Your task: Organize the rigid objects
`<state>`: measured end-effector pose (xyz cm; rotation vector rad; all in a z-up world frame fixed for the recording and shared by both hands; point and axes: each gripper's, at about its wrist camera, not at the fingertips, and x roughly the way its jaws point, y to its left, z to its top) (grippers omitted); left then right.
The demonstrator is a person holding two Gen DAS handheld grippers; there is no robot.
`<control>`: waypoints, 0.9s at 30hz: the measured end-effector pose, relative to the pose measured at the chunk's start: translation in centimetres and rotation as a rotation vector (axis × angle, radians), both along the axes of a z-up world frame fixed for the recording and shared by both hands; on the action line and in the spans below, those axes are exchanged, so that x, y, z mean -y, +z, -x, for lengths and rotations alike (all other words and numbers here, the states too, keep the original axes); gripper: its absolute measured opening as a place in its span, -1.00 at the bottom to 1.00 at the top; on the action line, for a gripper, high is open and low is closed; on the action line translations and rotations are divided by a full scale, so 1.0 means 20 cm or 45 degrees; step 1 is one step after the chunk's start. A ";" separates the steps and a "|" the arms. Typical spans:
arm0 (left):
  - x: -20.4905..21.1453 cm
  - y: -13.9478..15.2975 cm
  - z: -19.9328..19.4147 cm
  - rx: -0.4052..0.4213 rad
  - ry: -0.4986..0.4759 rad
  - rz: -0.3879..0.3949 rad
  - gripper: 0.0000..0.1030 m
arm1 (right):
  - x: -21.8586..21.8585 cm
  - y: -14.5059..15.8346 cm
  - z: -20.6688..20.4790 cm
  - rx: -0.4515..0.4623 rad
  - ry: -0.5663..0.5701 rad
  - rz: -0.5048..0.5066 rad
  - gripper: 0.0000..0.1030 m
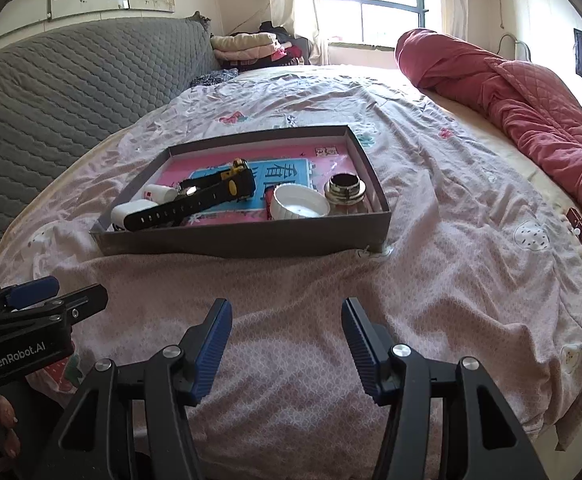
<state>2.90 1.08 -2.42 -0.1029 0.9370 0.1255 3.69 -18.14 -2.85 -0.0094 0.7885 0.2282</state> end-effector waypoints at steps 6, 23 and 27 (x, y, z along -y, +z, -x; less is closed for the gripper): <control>0.00 -0.02 -0.01 -0.012 -0.001 -0.001 0.45 | 0.02 -0.01 -0.01 -0.002 -0.012 -0.007 0.10; 0.00 -0.03 -0.01 -0.031 -0.008 0.005 0.45 | 0.00 -0.02 -0.01 -0.005 -0.003 0.004 0.10; 0.00 -0.03 -0.01 -0.035 -0.011 0.007 0.45 | 0.00 -0.02 -0.01 -0.004 -0.003 0.005 0.10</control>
